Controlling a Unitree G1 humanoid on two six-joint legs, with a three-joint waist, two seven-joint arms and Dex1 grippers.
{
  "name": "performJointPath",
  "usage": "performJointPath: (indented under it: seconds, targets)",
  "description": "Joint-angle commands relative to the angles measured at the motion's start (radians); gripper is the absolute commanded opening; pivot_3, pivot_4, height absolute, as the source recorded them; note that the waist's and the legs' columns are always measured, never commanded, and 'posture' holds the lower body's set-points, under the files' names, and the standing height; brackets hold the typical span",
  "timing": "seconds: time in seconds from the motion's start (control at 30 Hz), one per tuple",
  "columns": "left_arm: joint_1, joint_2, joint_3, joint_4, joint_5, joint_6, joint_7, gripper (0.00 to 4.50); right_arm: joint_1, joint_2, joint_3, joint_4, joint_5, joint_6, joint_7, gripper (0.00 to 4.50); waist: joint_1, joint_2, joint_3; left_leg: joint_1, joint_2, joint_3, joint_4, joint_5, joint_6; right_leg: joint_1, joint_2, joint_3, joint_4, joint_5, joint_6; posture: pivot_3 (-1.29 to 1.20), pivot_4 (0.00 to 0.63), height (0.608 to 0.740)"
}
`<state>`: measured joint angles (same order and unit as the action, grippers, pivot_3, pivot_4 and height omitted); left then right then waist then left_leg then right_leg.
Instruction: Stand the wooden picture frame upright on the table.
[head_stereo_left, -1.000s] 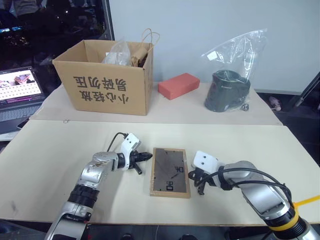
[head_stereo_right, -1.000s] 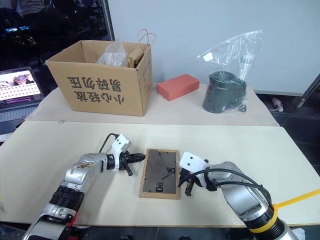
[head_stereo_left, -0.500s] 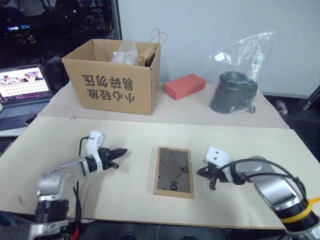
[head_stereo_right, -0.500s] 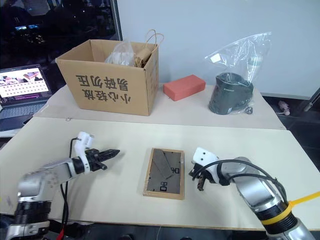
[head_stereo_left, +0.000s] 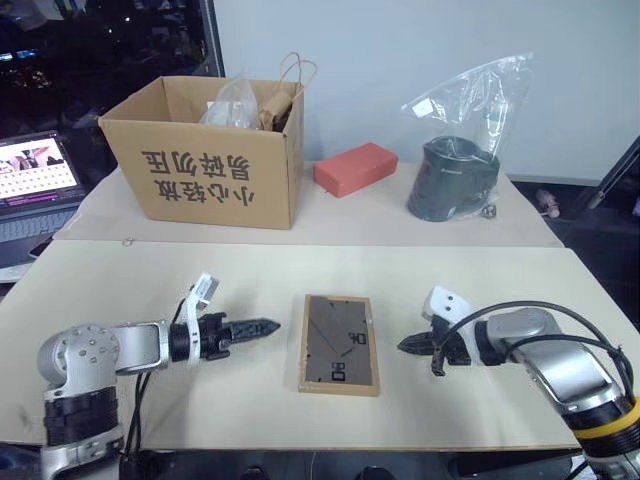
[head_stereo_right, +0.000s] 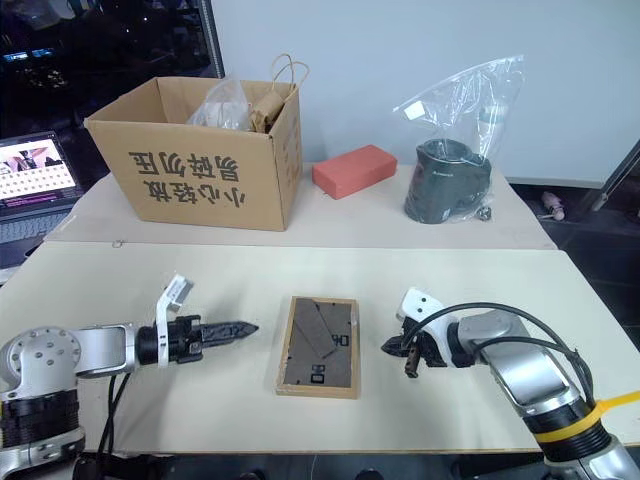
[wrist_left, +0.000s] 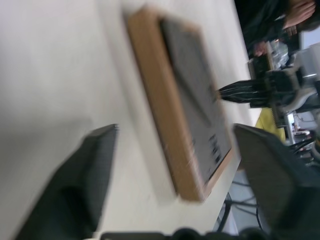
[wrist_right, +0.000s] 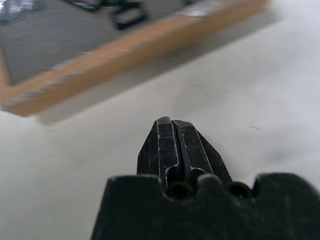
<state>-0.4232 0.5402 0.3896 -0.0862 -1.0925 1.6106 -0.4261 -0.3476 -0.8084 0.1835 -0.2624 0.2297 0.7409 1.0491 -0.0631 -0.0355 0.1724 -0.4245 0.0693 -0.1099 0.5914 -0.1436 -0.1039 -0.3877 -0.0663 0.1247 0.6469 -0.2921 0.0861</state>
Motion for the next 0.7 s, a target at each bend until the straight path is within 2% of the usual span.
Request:
performJointPath:
  seconds: [0.03, 0.2, 0.33, 0.53, 0.7]
  targets:
    - [-0.016, -0.059, -0.071, 0.027, -0.032, 0.004, 0.067, 4.47, 0.016, 0.004, -0.014, -0.073, 0.054, 0.0, 0.014, 0.0, 0.005, 0.0, 0.0, 0.0, 0.0, 0.0, 0.0, 0.0, 0.0, 0.0, 0.0, 0.0, 0.0, 0.0, 0.0, 0.0, 0.15, 0.74]
    - [-0.027, -0.167, -0.147, 0.053, -0.022, 0.004, 0.134, 4.47, 0.03, 0.014, 0.005, -0.091, 0.044, -0.017, -0.006, 0.0, 0.019, 0.0, 0.0, 0.0, 0.0, 0.0, 0.0, 0.0, 0.0, 0.001, 0.0, 0.0, 0.0, 0.0, 0.0, 0.0, 0.15, 0.74]
    - [-0.023, -0.214, -0.219, 0.063, -0.005, 0.004, 0.188, 4.47, 0.012, 0.032, 0.026, -0.094, 0.031, -0.025, -0.028, 0.0, 0.028, 0.001, -0.001, 0.0, -0.001, 0.0, 0.0, 0.0, 0.0, 0.001, -0.001, 0.0, -0.001, 0.0, -0.001, 0.0, 0.15, 0.74]
    - [-0.046, -0.331, -0.193, 0.116, -0.07, 0.004, 0.275, 4.47, 0.016, 0.062, 0.041, -0.114, 0.035, -0.007, -0.064, 0.0, 0.048, 0.005, -0.003, 0.001, -0.005, 0.0, 0.001, 0.0, 0.0, 0.003, -0.004, 0.0, -0.001, 0.0, 0.0, 0.0, 0.15, 0.74]
    - [-0.019, -0.314, -0.188, 0.12, -0.162, 0.004, 0.342, 4.47, 0.047, 0.064, 0.047, -0.143, 0.039, 0.01, -0.09, 0.0, 0.05, 0.005, -0.004, 0.0, -0.011, 0.0, 0.001, 0.0, 0.0, 0.003, -0.01, -0.001, -0.001, 0.0, 0.0, 0.0, 0.15, 0.74]
